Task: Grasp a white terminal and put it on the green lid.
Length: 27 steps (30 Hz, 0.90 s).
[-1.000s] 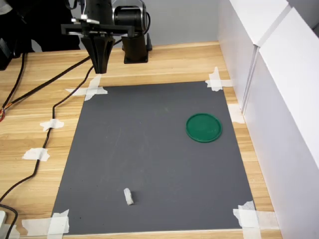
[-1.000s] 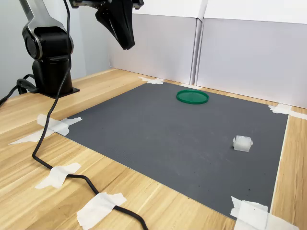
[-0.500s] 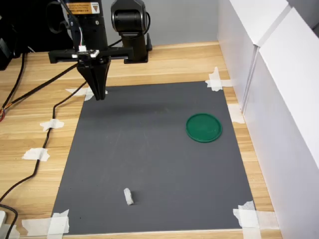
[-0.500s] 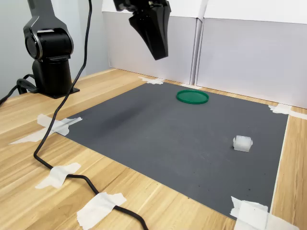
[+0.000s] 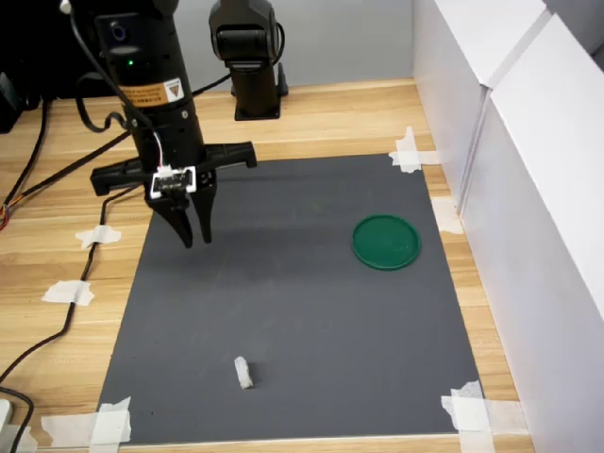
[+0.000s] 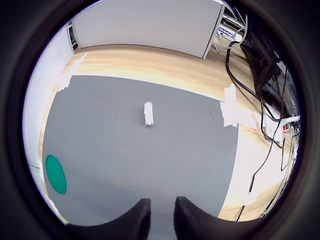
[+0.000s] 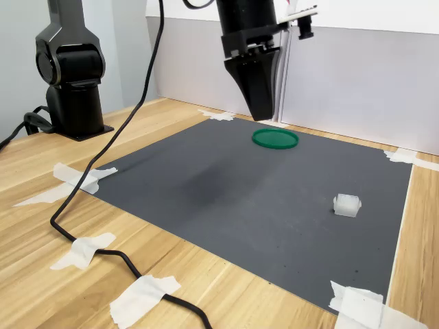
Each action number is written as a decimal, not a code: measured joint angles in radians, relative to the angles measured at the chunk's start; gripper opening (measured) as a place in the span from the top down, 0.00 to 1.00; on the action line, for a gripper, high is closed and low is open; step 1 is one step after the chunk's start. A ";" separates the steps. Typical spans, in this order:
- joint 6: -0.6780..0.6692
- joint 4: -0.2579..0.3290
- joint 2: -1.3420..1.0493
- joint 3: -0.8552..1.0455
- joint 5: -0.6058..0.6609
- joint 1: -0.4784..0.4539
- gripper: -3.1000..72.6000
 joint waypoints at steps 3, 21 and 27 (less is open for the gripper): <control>0.000 0.010 0.054 -0.066 0.002 0.000 0.47; 0.017 0.031 0.364 -0.385 0.077 0.031 0.25; 0.019 0.053 0.432 -0.407 0.082 0.031 0.25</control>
